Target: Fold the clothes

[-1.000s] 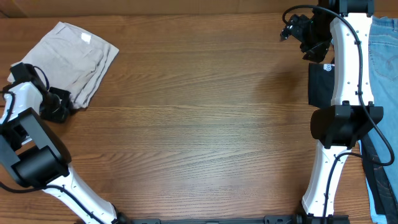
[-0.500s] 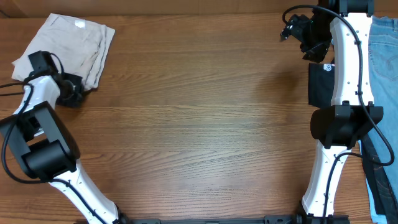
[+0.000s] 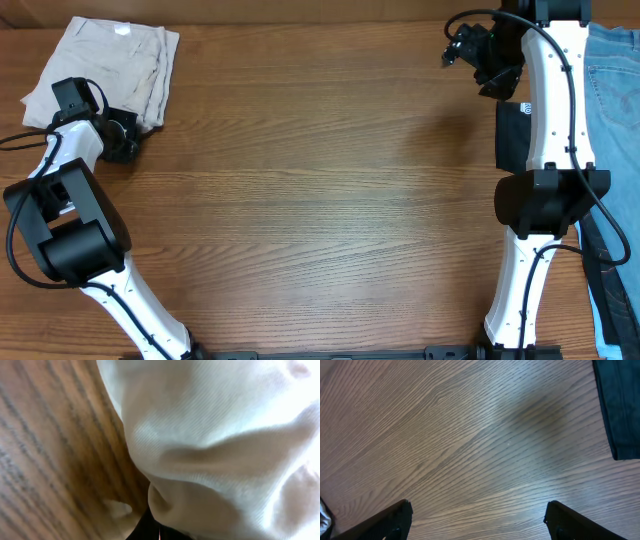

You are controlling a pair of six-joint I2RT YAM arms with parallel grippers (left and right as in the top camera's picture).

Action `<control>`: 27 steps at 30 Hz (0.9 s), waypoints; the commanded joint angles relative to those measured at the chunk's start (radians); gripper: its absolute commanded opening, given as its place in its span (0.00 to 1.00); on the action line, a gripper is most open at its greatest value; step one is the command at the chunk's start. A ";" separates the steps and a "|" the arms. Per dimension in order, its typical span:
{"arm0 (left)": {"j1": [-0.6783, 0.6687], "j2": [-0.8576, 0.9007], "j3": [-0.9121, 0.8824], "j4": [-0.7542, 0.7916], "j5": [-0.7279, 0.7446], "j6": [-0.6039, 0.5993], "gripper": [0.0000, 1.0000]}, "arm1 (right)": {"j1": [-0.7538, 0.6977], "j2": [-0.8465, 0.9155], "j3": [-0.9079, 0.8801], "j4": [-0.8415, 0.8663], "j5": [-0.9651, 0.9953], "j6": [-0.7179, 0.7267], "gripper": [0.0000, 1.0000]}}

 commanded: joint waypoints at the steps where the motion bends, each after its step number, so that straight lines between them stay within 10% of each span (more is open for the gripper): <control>1: -0.008 0.061 -0.009 0.010 -0.006 -0.006 0.04 | 0.002 -0.022 0.015 0.002 0.010 -0.005 0.89; 27: -0.011 0.061 0.018 0.079 -0.003 0.138 0.08 | 0.011 -0.022 0.015 0.001 0.009 -0.005 0.90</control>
